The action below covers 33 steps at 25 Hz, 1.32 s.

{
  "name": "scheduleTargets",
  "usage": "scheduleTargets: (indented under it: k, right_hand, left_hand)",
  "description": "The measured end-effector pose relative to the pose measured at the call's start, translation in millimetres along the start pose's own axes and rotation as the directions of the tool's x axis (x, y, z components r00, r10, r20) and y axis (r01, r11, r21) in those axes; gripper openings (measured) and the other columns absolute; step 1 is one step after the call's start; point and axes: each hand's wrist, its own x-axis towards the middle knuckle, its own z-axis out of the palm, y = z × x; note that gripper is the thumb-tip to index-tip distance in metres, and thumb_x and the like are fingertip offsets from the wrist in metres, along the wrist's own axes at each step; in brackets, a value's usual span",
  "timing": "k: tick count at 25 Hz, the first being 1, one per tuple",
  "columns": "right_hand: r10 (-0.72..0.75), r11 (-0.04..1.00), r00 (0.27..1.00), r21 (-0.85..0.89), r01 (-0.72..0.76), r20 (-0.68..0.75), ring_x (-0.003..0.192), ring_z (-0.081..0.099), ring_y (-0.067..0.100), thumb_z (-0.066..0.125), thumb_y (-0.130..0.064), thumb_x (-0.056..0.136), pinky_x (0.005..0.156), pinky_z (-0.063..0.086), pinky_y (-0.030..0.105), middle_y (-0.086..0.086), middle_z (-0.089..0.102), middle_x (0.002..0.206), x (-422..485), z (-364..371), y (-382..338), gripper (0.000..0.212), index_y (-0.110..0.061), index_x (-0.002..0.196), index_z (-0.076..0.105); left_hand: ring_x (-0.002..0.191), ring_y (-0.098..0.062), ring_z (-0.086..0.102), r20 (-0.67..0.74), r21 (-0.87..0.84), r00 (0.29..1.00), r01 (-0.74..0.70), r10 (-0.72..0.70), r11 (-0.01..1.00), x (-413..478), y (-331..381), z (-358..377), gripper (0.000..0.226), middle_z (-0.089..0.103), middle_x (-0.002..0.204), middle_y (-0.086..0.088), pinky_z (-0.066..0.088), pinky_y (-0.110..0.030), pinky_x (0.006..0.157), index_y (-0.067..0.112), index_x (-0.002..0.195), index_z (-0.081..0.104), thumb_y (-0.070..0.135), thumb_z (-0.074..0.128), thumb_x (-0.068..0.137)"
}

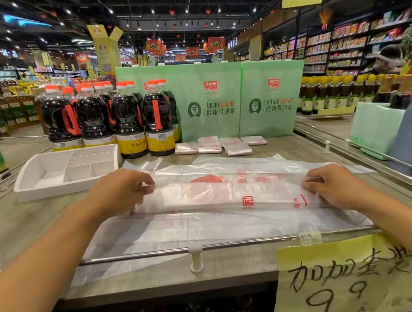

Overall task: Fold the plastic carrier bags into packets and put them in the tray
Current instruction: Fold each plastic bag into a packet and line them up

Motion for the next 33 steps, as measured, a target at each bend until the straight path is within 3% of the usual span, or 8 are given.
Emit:
scheduleTargets:
  k: [9, 13, 16, 19, 22, 26, 30, 33]
  right_hand:
    - [0.125, 0.965, 0.992, -0.234, -0.120, 0.006, 0.087, 0.067, 0.025, 0.054, -0.012, 0.102, 0.084, 0.056, 0.039, 0.005, 0.072, 0.105, 7.6, 3.2, 8.2, 0.020, -0.025, 0.091, 0.064]
    - [0.061, 0.844, 0.998, -0.532, -0.065, -0.025, 0.122, 0.054, 0.025, 0.056, -0.027, 0.102, 0.102, 0.046, 0.043, 0.003, 0.056, 0.135, 2.8, 5.3, -6.8, 0.034, -0.030, 0.135, 0.052]
    - [-0.266, 0.849, 0.964, -0.480, 0.219, -0.030, 0.140, 0.037, 0.021, 0.051, -0.032, 0.103, 0.117, 0.031, 0.043, -0.002, 0.047, 0.149, -0.1, 15.9, -19.5, 0.038, -0.032, 0.142, 0.051]
    - [-0.383, 0.874, 0.886, -0.207, 0.439, 0.263, 0.146, 0.030, 0.013, 0.043, -0.044, 0.105, 0.124, 0.026, 0.042, -0.007, 0.038, 0.157, -6.1, 28.0, -25.0, 0.044, -0.034, 0.147, 0.047]
    - [-0.297, 0.912, 0.849, -0.134, 0.388, 0.437, 0.155, 0.013, 0.009, 0.031, -0.056, 0.101, 0.127, 0.010, 0.032, -0.010, 0.019, 0.168, -9.9, 28.3, -27.1, 0.061, -0.036, 0.158, 0.029]
    - [-0.254, 0.883, 0.804, -0.211, 0.420, 0.538, 0.156, -0.003, 0.008, 0.027, -0.061, 0.102, 0.125, -0.004, 0.029, -0.011, 0.001, 0.170, -10.7, 28.3, -29.3, 0.063, -0.044, 0.160, 0.010]
    - [-0.284, 0.835, 0.783, -0.258, 0.486, 0.554, 0.155, -0.011, 0.009, 0.020, -0.074, 0.094, 0.127, -0.006, 0.040, -0.017, -0.005, 0.169, -7.2, 32.3, -37.0, 0.068, -0.054, 0.157, 0.005]
    - [-0.232, 0.863, 0.759, -0.231, 0.449, 0.609, 0.154, -0.015, 0.009, 0.020, -0.069, 0.098, 0.125, -0.009, 0.036, -0.017, -0.011, 0.168, -9.3, 31.7, -38.5, 0.066, -0.051, 0.158, 0.001]
  left_hand:
    - [0.113, -0.016, 0.057, 0.054, 0.375, 0.996, 0.043, -0.068, 0.926, 7.9, -5.1, 6.9, 0.032, 0.063, 0.124, 0.010, 0.041, -0.036, 0.086, 0.042, 0.132, 0.061, 0.032, 0.054, 0.103]
    - [0.125, -0.020, 0.048, -0.097, 0.658, 0.986, -0.037, 0.133, 0.752, 4.9, 12.4, 5.7, 0.055, 0.055, 0.132, 0.004, 0.032, -0.044, 0.111, 0.036, 0.137, 0.058, 0.012, 0.065, 0.087]
    - [0.131, -0.020, 0.048, -0.170, 0.382, 0.925, -0.256, 0.340, 0.888, 9.2, 47.5, 4.2, 0.052, 0.055, 0.141, 0.002, 0.035, -0.043, 0.116, 0.032, 0.140, 0.059, 0.010, 0.060, 0.093]
    - [0.150, -0.015, 0.027, 0.206, -0.183, 0.917, -0.308, 0.343, 0.934, 14.4, 84.7, 16.4, 0.049, 0.030, 0.164, 0.004, 0.021, -0.037, 0.124, 0.031, 0.155, 0.038, 0.037, 0.045, 0.107]
    - [0.156, -0.010, 0.002, 0.392, -0.137, 0.860, -0.295, 0.326, 0.946, 21.8, 96.8, 44.2, 0.063, 0.005, 0.170, 0.007, 0.000, -0.028, 0.125, 0.032, 0.162, 0.017, 0.058, 0.026, 0.105]
    - [0.155, -0.007, -0.009, 0.466, -0.113, 0.835, -0.273, 0.294, 0.955, 26.4, 91.7, 53.6, 0.110, -0.006, 0.169, 0.017, -0.005, -0.038, 0.126, 0.046, 0.159, 0.003, 0.098, -0.010, 0.062]
    - [0.155, -0.007, -0.014, 0.480, -0.066, 0.833, -0.279, 0.276, 0.958, 24.5, 98.8, 57.6, 0.067, -0.011, 0.168, 0.019, -0.009, -0.041, 0.126, 0.050, 0.158, -0.004, 0.070, 0.004, 0.095]
    - [0.153, -0.007, -0.019, 0.521, -0.080, 0.807, -0.280, 0.279, 0.957, 22.8, 99.2, 56.8, 0.066, -0.016, 0.167, 0.020, -0.012, -0.043, 0.125, 0.053, 0.156, -0.007, 0.071, 0.002, 0.092]
